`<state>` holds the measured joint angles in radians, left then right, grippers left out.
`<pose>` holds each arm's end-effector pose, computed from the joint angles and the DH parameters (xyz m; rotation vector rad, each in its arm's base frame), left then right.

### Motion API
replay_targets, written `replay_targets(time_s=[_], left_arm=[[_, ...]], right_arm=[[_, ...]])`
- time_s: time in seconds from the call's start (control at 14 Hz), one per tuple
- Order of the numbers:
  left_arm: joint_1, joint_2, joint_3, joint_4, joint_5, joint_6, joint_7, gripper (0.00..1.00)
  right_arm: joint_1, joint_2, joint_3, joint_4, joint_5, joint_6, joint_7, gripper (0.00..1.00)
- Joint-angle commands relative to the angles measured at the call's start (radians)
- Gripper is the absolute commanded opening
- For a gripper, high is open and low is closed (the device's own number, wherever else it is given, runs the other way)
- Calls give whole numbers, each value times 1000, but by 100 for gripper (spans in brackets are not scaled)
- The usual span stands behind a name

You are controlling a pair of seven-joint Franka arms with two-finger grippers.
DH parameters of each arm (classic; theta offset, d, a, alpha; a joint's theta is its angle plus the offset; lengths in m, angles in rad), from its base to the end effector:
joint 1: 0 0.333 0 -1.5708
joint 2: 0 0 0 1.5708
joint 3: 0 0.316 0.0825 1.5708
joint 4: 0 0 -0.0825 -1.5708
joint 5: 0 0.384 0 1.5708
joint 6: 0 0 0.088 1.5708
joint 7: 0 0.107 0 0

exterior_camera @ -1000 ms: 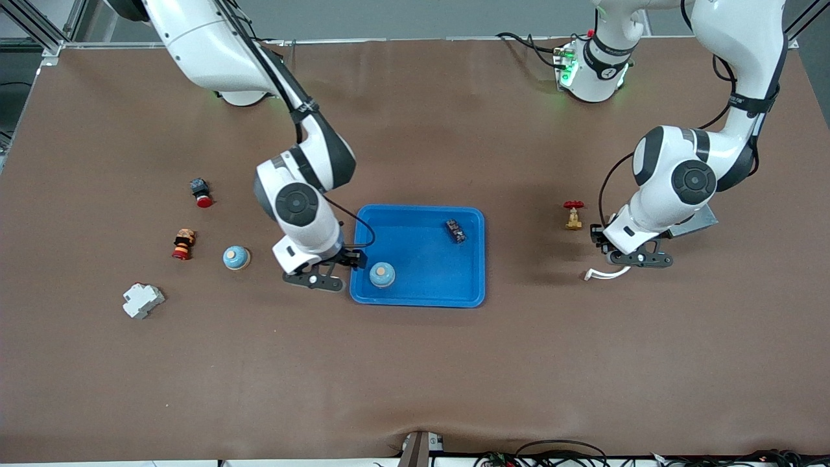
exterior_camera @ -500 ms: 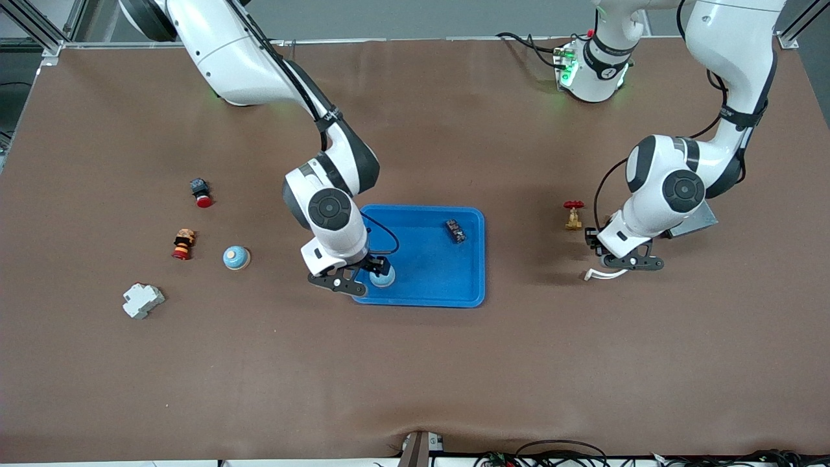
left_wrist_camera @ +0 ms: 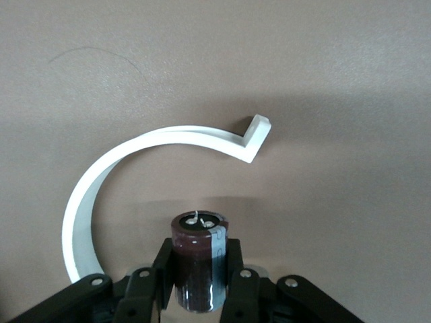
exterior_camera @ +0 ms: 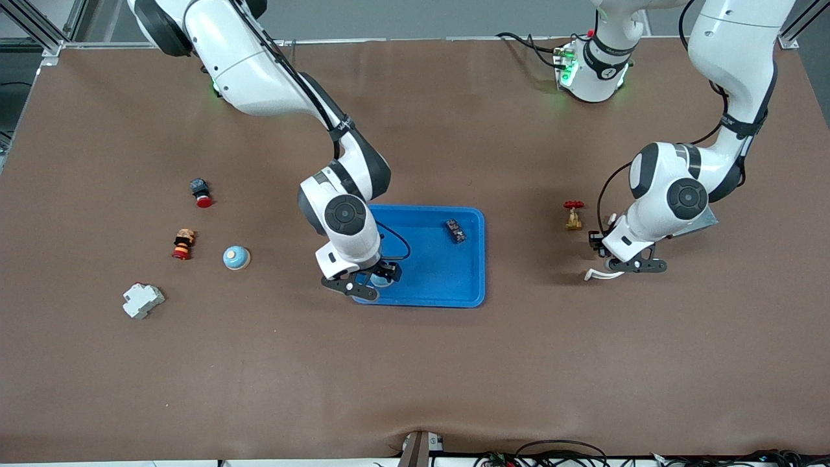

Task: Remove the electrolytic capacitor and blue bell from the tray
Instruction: 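Lower the capacitor inside the white arc while the right gripper grasps another bell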

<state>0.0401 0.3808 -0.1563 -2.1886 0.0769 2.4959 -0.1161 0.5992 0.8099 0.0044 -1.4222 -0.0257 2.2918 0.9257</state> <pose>0.5479 -0.0656 0.2069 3.1324 -0.0847 -0.1073 0.6047 0.4155 0.2189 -3.0745 0.4760 -0.0850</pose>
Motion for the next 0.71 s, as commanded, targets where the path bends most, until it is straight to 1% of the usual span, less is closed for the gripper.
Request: replay_targets(time_s=[0.0, 0.5, 0.57, 0.64], left_arm=[[20, 9, -8, -6, 17, 21, 4, 0], [30, 46, -6, 6, 18, 23, 7, 3], [31, 46, -6, 7, 18, 23, 6, 5], [34, 46, -6, 7, 18, 23, 7, 16]], right_arm=[[13, 44, -6, 43, -17, 18, 32, 100], [30, 63, -6, 46, -19, 23, 47, 100], [34, 63, -6, 46, -19, 21, 47, 100], [34, 63, -6, 46, -19, 21, 47, 100]])
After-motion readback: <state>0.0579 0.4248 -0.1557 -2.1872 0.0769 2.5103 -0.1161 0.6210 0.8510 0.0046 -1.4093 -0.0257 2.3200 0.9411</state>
